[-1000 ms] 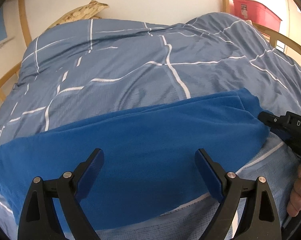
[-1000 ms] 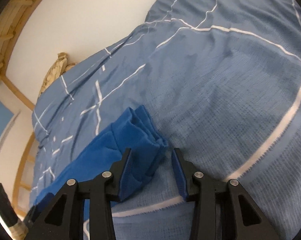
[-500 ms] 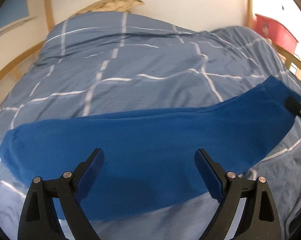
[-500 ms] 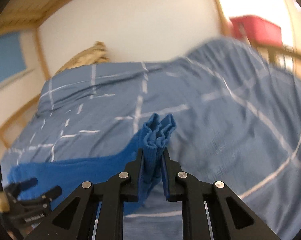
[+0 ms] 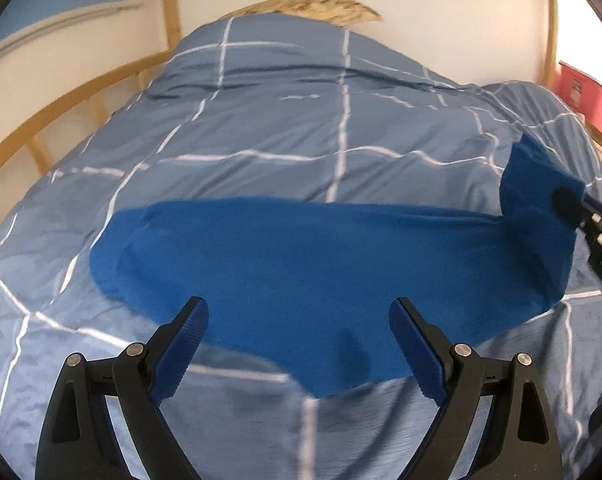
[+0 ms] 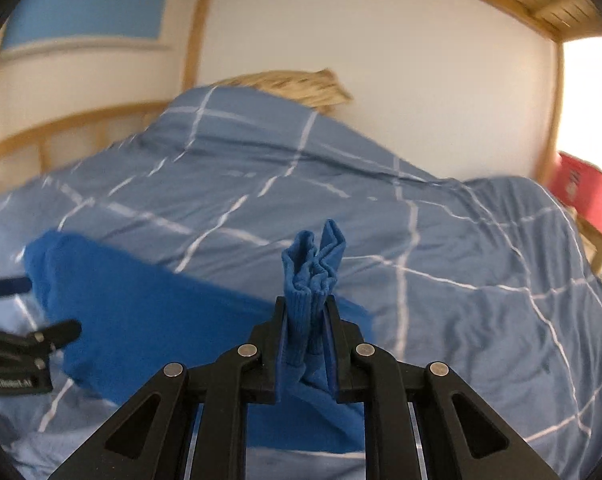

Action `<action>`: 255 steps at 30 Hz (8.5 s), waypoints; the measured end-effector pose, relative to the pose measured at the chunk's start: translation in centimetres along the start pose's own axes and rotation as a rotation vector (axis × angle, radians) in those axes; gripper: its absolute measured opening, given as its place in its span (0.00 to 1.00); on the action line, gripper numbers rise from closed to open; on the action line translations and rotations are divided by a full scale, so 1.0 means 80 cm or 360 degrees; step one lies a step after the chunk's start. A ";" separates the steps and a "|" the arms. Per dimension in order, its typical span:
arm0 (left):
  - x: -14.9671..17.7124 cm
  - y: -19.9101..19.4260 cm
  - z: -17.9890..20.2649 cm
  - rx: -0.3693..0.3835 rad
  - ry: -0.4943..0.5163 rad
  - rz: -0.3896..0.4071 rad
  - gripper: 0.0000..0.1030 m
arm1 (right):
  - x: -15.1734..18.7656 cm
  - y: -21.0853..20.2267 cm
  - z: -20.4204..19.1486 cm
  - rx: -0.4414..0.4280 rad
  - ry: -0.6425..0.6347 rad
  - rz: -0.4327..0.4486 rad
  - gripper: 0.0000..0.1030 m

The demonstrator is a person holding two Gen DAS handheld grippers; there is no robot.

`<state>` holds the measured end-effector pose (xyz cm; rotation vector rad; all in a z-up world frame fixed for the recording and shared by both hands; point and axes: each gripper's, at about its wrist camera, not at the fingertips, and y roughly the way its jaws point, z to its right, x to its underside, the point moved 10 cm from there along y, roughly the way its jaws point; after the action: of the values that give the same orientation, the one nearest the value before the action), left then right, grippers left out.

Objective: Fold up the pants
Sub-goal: 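Fold the held cuff end over the pants with the right tool, release, then grasp the sweatpants waistband end with the left tool, then lift the waistband with the left tool while the right tool grasps the pants, then fold the held pants over onto the bundle with the left tool, then open both tools and release the folded sweatpants onto the duvet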

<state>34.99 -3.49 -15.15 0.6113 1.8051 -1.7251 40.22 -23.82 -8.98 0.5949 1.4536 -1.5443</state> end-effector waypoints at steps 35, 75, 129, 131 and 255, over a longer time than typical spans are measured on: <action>0.020 -0.042 -0.151 0.0051 -0.0024 0.0039 0.90 | 0.024 -0.048 -0.174 -0.0201 0.0300 -0.0088 0.46; 0.030 0.116 -0.240 0.0437 -0.1121 -0.0079 0.30 | 0.053 0.046 -0.174 0.0092 0.0728 -0.0141 0.46; -0.083 -0.032 0.251 0.0633 0.0672 0.0243 0.14 | 0.081 0.023 0.061 -0.0169 0.0532 -0.0210 0.14; -0.071 -0.018 0.271 0.0666 0.0694 0.0200 0.14 | 0.091 0.025 0.071 -0.0159 0.0558 -0.0215 0.14; 0.035 -0.100 0.042 0.0265 0.0278 0.0158 0.70 | 0.104 -0.103 0.076 0.0267 0.0570 -0.0242 0.71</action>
<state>27.87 -7.53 -11.14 0.9309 1.7240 -1.8143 30.64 -32.85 -10.50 0.9157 1.6751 -1.7558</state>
